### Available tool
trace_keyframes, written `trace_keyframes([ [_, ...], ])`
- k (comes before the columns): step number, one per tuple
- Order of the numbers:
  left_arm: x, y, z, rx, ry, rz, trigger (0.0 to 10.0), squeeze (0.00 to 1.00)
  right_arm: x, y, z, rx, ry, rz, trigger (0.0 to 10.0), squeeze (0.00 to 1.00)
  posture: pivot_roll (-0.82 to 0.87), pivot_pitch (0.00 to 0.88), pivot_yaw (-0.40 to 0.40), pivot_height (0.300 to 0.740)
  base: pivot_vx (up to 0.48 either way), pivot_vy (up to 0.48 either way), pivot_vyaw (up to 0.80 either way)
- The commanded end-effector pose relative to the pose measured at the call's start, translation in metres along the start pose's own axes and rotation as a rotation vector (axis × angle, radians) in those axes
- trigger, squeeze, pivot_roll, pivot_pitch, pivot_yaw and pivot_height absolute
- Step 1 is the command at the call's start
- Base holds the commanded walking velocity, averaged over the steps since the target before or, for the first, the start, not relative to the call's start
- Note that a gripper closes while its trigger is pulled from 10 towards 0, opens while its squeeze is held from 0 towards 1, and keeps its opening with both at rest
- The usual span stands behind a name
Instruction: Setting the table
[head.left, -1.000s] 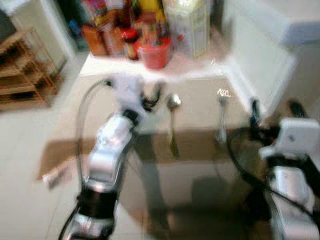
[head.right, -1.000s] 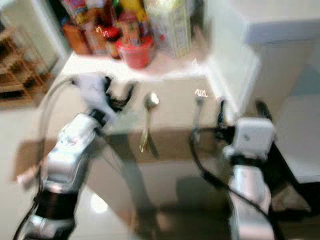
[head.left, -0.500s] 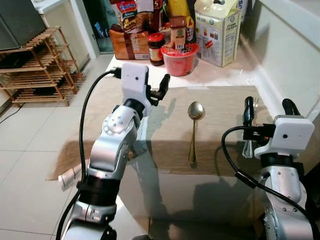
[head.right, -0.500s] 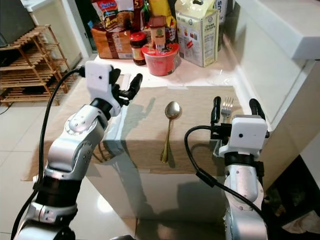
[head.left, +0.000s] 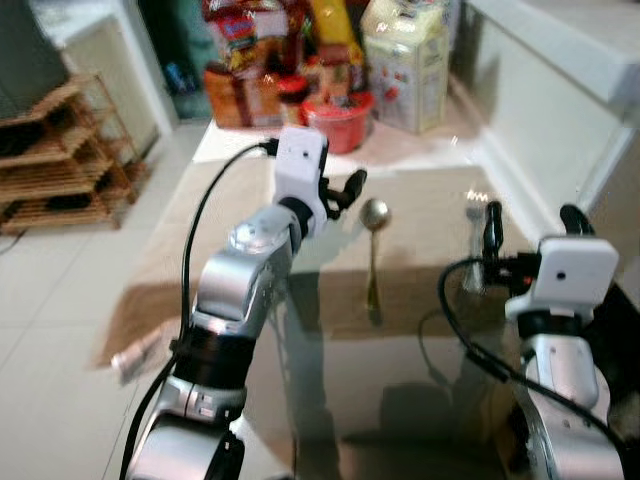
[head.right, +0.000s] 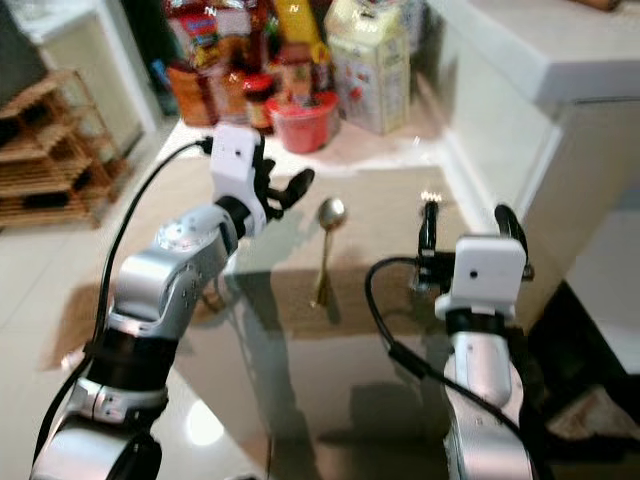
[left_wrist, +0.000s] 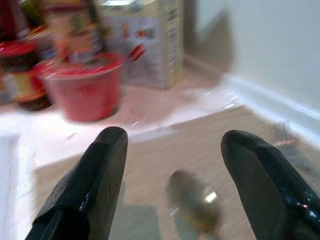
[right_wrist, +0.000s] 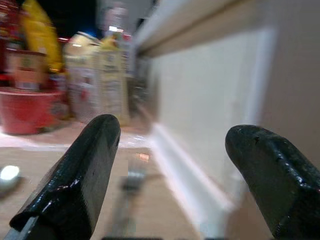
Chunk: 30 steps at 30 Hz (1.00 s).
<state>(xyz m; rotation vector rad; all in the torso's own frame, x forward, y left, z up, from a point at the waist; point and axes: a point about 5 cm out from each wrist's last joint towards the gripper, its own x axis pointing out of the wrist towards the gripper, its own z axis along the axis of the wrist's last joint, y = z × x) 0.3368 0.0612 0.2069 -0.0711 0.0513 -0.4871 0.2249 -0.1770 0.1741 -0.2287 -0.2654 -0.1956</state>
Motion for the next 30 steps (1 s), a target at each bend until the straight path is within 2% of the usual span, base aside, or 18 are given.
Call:
trace_keyframes([
  [1, 0.000, 0.002, 0.004, 0.001, -0.015, 0.019, 10.0, 0.00, 0.000, 0.000, 0.005, -0.008, -0.023, 0.001, 10.0, 0.00, -0.09, 0.000, 0.127, 0.732, 0.000, 0.000, 0.00],
  [5, 0.000, 0.005, 0.006, 0.010, -0.035, 0.045, 10.0, 0.00, 0.001, 0.002, 0.004, 0.007, -0.014, 0.012, 10.0, 0.00, -0.09, 0.000, 0.121, 0.732, 0.000, 0.000, 0.00],
  [7, -0.004, 0.012, 0.014, 0.054, -0.110, 0.094, 10.0, 0.00, 0.005, 0.005, 0.005, -0.014, -0.023, 0.034, 10.0, 0.00, -0.08, 0.000, 0.113, 0.732, 0.000, 0.000, 0.33],
  [10, -0.008, 0.019, 0.022, 0.080, -0.172, 0.139, 10.0, 0.00, 0.009, 0.006, 0.003, -0.008, -0.014, 0.044, 10.0, 0.00, -0.06, 0.000, 0.105, 0.732, 0.000, 0.000, 0.63],
  [12, -0.015, 0.028, 0.025, 0.112, -0.206, 0.174, 10.0, 0.00, 0.014, 0.008, 0.001, 0.014, -0.011, 0.051, 10.0, 0.00, -0.03, 0.000, 0.095, 0.732, 0.000, 0.000, 0.61],
  [13, -0.026, 0.039, 0.022, 0.134, -0.223, 0.208, 10.0, 0.00, 0.021, 0.011, -0.003, 0.040, -0.001, 0.060, 10.0, 0.00, 0.00, 0.000, 0.082, 0.732, 0.000, 0.000, 0.59],
  [15, -0.034, 0.045, 0.016, 0.160, -0.227, 0.230, 10.0, 0.00, 0.025, 0.012, -0.006, 0.058, 0.010, 0.061, 10.0, 0.00, 0.00, 0.000, 0.082, 0.732, 0.000, 0.000, 0.59],
  [16, -0.034, 0.045, 0.016, 0.160, -0.227, 0.230, 10.0, 0.00, 0.025, 0.012, -0.006, 0.058, 0.010, 0.061, 10.0, 0.00, 0.00, 0.000, 0.082, 0.732, 0.000, 0.000, 0.59],
  [17, -0.044, 0.047, 0.005, 0.216, -0.225, 0.218, 10.0, 0.00, 0.029, 0.013, -0.010, 0.070, 0.021, 0.070, 10.0, 0.00, 0.02, 0.000, 0.071, 0.732, 0.000, 0.000, 0.58],
  [19, -0.049, 0.046, 0.000, 0.244, -0.226, 0.212, 10.0, 0.00, 0.030, 0.014, -0.012, 0.072, 0.027, 0.075, 10.0, 0.00, 0.04, 0.000, 0.064, 0.732, 0.000, 0.000, 0.58],
  [22, -0.071, 0.048, -0.020, 0.263, -0.171, 0.204, 10.0, 0.00, 0.039, 0.016, -0.019, 0.089, 0.050, 0.090, 10.0, 0.00, 0.08, 0.000, 0.041, 0.732, 0.000, 0.000, 0.53],
  [24, -0.082, 0.044, -0.015, 0.307, -0.185, 0.175, 10.0, 0.00, 0.045, 0.018, -0.021, 0.097, 0.057, 0.102, 10.0, 0.00, 0.11, 0.000, 0.032, 0.736, 0.000, 0.000, 0.25],
  [28, -0.087, 0.045, -0.009, 0.321, -0.197, 0.181, 10.0, 0.00, 0.048, 0.022, -0.018, 0.118, 0.060, 0.115, 10.0, 0.00, 0.13, 0.000, 0.027, 0.740, 0.000, 0.000, 0.10],
  [30, -0.088, 0.047, -0.002, 0.318, -0.210, 0.184, 10.0, 0.00, 0.052, 0.027, -0.009, 0.191, 0.100, 0.097, 10.0, 0.00, 0.13, 0.000, 0.024, 0.740, 0.000, 0.000, 0.00],
])
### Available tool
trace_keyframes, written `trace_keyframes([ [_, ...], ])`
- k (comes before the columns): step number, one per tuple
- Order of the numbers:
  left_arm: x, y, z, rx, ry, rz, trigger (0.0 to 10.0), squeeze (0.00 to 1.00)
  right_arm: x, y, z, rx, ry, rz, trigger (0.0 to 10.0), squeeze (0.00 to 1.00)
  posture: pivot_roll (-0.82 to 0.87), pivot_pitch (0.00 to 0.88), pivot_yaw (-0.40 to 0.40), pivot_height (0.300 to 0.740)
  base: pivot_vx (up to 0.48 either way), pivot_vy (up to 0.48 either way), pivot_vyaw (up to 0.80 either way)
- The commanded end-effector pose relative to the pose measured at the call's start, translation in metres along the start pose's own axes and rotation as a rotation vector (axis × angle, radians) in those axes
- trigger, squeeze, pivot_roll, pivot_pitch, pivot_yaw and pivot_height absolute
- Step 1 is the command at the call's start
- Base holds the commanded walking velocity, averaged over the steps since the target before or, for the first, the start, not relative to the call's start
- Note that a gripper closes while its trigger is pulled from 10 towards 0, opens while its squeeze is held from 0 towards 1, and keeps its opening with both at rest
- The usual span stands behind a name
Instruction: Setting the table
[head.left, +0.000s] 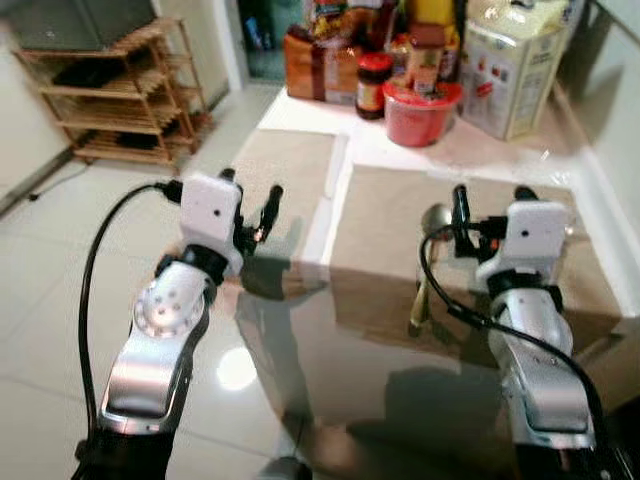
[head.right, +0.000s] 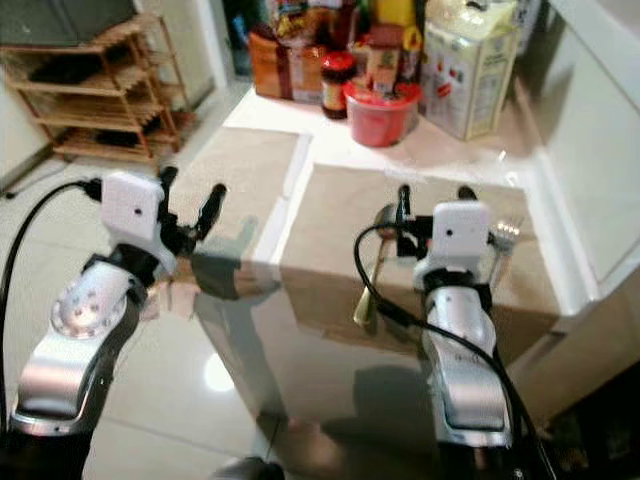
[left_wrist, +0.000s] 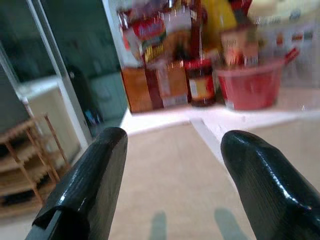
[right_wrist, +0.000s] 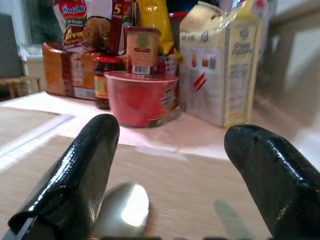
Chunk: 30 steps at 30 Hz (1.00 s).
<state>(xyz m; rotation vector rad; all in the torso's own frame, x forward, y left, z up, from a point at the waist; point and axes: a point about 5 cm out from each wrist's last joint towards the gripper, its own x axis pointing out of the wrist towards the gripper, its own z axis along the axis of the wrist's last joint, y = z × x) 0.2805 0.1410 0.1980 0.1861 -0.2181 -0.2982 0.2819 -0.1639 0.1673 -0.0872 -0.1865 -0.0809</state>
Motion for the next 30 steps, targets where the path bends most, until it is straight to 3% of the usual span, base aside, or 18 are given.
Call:
trace_keyframes([
  [1, 0.000, 0.004, 0.005, 0.008, -0.004, 0.001, 10.0, 0.00, 0.001, 0.002, 0.007, 0.044, 0.017, -0.007, 10.0, 0.00, 0.13, 0.000, 0.024, 0.740, 0.000, 0.000, 0.00],
  [10, -0.001, 0.001, 0.007, -0.013, 0.014, -0.019, 10.0, 0.00, -0.019, 0.014, 0.021, 0.096, 0.073, 0.044, 10.0, 0.00, 0.10, 0.000, 0.029, 0.740, 0.000, 0.000, 0.00],
  [18, 0.002, 0.000, 0.010, -0.021, 0.022, -0.053, 10.0, 0.00, -0.031, 0.009, 0.017, 0.111, 0.195, -0.013, 10.0, 0.00, 0.09, 0.000, 0.046, 0.740, 0.000, 0.000, 0.00],
  [23, 0.002, 0.000, 0.012, -0.031, 0.025, -0.059, 10.0, 0.00, -0.040, 0.002, -0.006, 0.106, 0.270, -0.048, 10.0, 0.00, 0.09, 0.000, 0.049, 0.740, 0.000, 0.000, 0.00],
  [30, 0.001, 0.005, 0.014, -0.020, 0.026, -0.054, 10.0, 0.00, -0.060, -0.002, 0.002, 0.090, 0.300, -0.006, 10.0, 0.00, 0.09, 0.000, 0.047, 0.740, 0.000, 0.000, 0.00],
])
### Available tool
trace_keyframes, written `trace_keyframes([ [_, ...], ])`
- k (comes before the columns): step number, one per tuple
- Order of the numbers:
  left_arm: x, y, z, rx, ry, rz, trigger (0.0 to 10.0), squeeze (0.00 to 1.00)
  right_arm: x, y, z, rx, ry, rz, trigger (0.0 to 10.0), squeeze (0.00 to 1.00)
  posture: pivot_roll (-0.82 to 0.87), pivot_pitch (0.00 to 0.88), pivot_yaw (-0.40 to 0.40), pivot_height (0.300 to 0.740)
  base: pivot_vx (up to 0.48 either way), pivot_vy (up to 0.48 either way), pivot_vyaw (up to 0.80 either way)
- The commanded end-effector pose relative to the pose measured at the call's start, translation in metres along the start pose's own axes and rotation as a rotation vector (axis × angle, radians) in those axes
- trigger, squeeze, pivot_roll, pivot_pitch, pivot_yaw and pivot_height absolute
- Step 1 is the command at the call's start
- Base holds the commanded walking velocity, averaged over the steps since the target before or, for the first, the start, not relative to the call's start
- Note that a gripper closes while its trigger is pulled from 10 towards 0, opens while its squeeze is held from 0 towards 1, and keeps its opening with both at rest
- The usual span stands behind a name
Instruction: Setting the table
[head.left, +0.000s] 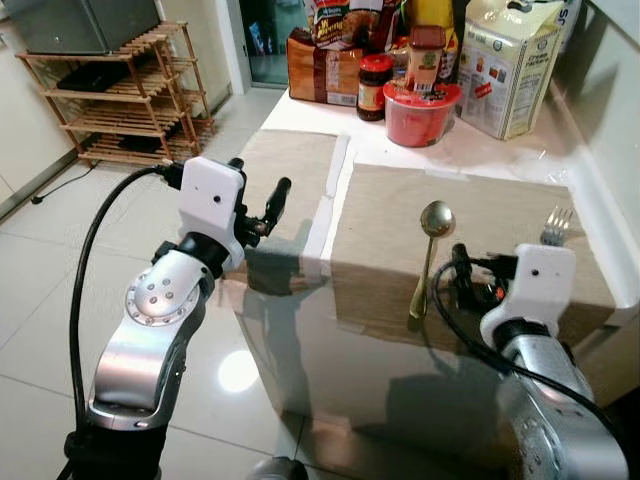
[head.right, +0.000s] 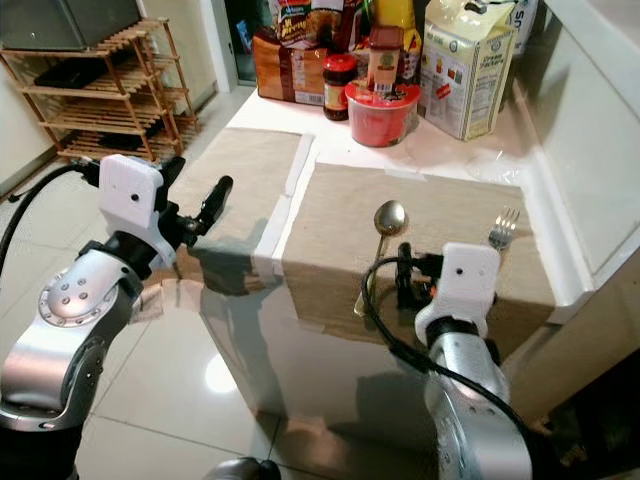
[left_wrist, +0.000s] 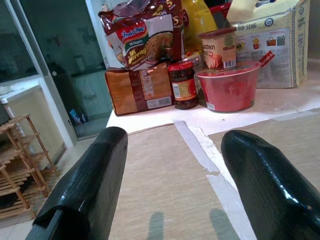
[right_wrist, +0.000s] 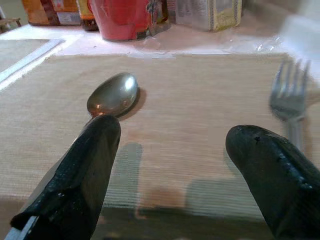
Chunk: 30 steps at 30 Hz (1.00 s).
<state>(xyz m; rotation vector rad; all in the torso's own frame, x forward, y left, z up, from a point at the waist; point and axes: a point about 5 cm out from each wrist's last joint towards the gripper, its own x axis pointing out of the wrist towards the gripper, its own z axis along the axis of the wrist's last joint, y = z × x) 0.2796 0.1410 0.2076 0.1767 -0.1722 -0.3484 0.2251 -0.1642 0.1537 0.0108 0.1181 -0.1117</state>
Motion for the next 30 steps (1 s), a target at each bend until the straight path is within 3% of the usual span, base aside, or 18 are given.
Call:
trace_keyframes([
  [1, 0.000, 0.003, 0.005, 0.000, -0.014, 0.001, 10.0, 0.00, -0.005, 0.003, 0.005, 0.004, -0.008, 0.034, 10.0, 0.00, 0.09, 0.000, 0.048, 0.740, 0.000, 0.000, 0.00],
  [10, 0.000, -0.001, 0.006, -0.012, -0.011, 0.003, 10.0, 0.00, 0.008, 0.017, 0.006, 0.061, -0.011, 0.073, 10.0, 0.00, 0.10, 0.000, 0.043, 0.740, 0.000, 0.000, 0.00],
  [18, -0.004, -0.001, 0.010, -0.013, -0.017, 0.008, 10.0, 0.00, 0.028, 0.018, 0.005, 0.066, -0.012, 0.076, 10.0, 0.00, 0.13, 0.000, 0.034, 0.740, 0.000, 0.000, 0.00],
  [30, -0.009, 0.002, 0.012, -0.016, -0.003, 0.036, 10.0, 0.00, 0.035, 0.028, 0.000, 0.108, 0.044, 0.100, 10.0, 0.00, 0.16, 0.000, 0.010, 0.740, 0.000, 0.000, 0.00],
])
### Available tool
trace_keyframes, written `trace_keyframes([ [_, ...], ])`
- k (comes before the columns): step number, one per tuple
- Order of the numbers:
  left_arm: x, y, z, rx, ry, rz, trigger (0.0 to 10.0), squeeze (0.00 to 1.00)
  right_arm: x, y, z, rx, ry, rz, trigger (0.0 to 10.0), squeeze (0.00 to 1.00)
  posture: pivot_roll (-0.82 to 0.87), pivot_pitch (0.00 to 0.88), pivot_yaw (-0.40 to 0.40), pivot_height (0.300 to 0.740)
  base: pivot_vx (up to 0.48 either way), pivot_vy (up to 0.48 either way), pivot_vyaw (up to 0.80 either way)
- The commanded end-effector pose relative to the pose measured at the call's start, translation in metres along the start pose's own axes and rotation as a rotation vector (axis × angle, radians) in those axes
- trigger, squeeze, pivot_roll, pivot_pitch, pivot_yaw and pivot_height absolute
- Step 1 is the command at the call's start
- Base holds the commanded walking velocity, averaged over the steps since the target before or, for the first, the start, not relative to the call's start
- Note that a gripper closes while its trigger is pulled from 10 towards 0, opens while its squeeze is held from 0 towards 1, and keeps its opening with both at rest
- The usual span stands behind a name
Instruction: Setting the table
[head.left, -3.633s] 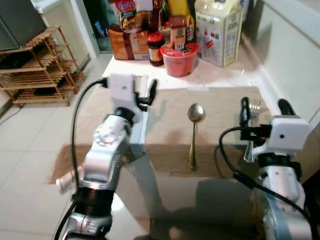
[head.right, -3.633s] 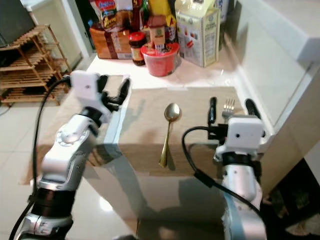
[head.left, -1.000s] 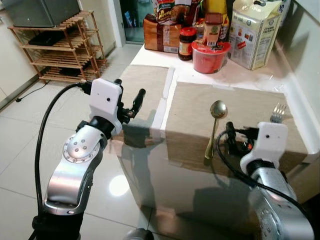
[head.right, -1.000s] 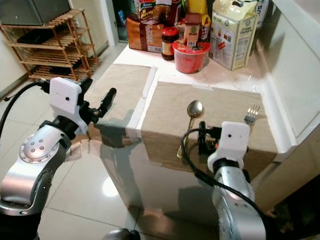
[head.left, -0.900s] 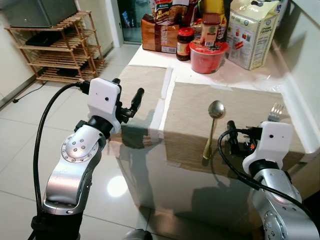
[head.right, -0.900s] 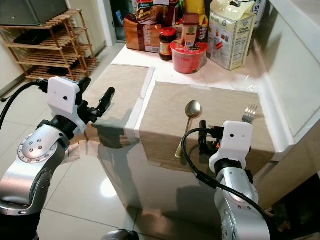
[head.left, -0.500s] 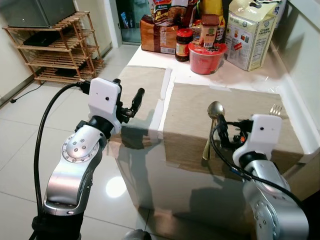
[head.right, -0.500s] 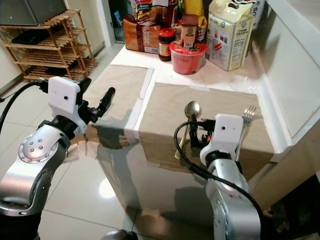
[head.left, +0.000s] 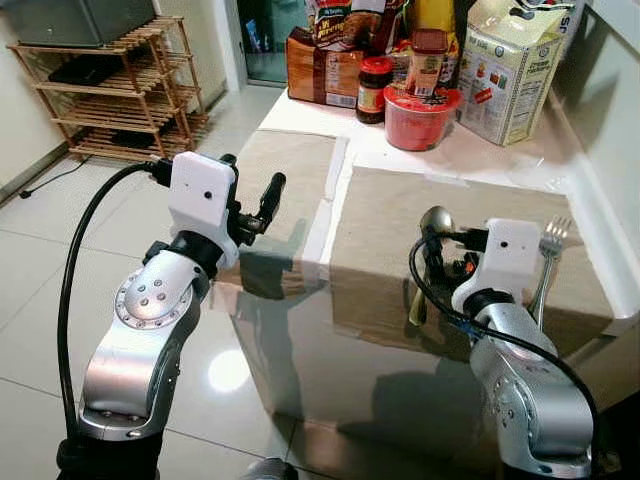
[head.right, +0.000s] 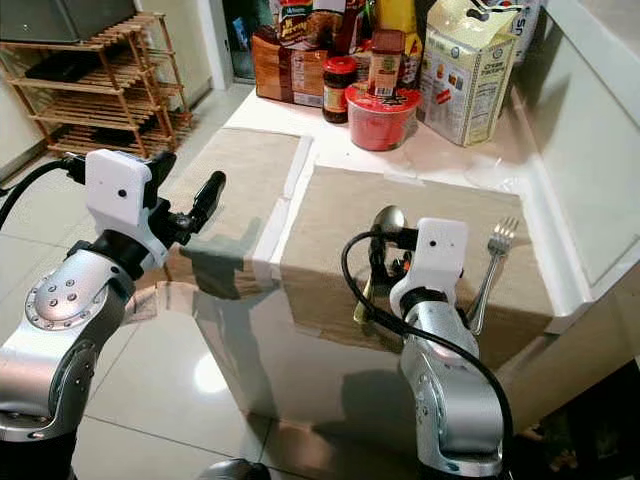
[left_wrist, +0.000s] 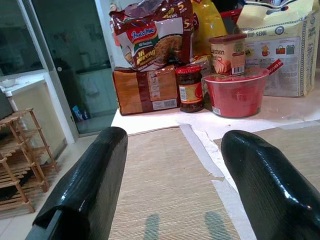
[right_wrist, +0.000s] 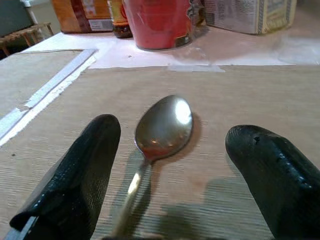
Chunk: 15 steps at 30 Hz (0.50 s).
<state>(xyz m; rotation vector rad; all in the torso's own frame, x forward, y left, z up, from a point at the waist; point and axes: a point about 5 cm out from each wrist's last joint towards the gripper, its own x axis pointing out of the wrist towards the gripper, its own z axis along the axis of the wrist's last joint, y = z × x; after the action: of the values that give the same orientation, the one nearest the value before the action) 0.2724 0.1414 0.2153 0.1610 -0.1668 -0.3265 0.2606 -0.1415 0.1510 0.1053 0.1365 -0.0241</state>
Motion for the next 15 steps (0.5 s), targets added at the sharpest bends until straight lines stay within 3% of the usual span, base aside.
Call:
trace_keyframes([
  [1, -0.0030, 0.0020, 0.0037, -0.002, -0.008, 0.014, 10.0, 0.00, 0.0031, 0.0015, -0.0026, 0.031, 0.031, 0.006, 10.0, 0.00, 0.16, 0.000, 0.009, 0.740, 0.000, 0.000, 0.00],
  [15, -0.0014, 0.0004, 0.0044, -0.009, -0.003, 0.014, 10.0, 0.00, 0.0070, 0.0008, -0.0096, 0.078, 0.090, -0.006, 10.0, 0.00, 0.15, 0.000, 0.008, 0.740, 0.000, 0.000, 0.00],
])
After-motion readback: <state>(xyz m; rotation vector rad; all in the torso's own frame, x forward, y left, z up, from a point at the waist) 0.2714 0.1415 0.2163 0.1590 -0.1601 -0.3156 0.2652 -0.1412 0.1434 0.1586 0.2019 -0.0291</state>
